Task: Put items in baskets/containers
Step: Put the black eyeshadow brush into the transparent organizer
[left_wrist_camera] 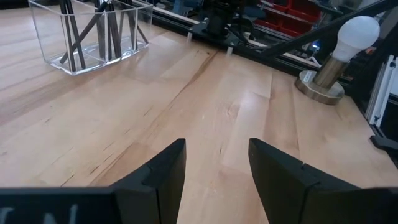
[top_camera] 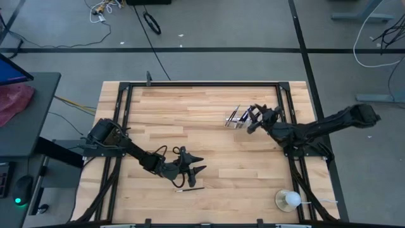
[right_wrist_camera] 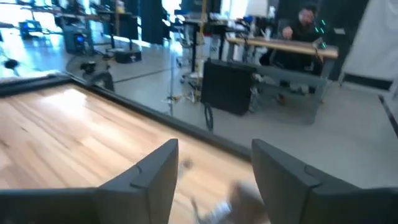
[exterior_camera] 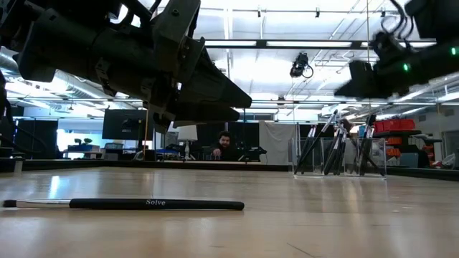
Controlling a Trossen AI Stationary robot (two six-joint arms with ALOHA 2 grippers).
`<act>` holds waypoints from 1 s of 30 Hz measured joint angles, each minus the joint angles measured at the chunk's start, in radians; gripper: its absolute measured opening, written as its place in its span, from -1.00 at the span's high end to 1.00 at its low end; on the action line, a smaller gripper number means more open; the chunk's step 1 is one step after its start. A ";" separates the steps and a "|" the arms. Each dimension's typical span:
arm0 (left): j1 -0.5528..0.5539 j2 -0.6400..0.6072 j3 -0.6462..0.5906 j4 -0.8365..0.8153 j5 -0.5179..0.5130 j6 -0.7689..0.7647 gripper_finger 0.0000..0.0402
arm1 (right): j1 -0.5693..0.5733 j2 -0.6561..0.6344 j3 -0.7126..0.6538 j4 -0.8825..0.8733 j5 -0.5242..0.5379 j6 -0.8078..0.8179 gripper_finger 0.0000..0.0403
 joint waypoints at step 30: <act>-0.394 -0.040 0.001 -0.467 0.002 -0.071 0.10 | 0.464 0.526 0.209 0.381 -0.690 0.195 0.36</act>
